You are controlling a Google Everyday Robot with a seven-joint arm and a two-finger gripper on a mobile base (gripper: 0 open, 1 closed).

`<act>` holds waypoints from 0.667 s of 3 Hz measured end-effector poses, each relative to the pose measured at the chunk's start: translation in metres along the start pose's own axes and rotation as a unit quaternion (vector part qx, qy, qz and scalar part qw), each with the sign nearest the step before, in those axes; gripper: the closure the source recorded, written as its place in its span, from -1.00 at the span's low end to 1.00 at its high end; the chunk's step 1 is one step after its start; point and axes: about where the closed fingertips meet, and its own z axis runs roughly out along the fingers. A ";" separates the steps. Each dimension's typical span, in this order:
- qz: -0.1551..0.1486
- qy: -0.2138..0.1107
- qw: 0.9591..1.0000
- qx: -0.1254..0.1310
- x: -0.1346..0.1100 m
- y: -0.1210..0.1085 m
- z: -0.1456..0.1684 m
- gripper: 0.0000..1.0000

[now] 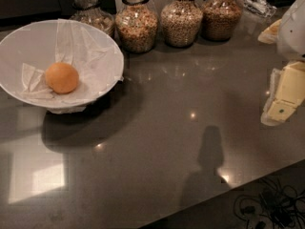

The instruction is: Pick orange from white bowl

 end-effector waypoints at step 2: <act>-0.007 -0.011 1.000 0.000 -0.011 -0.002 0.005 -1.00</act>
Offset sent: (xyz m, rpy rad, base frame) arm 0.0124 0.0235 -0.0110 0.0354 0.0073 0.0424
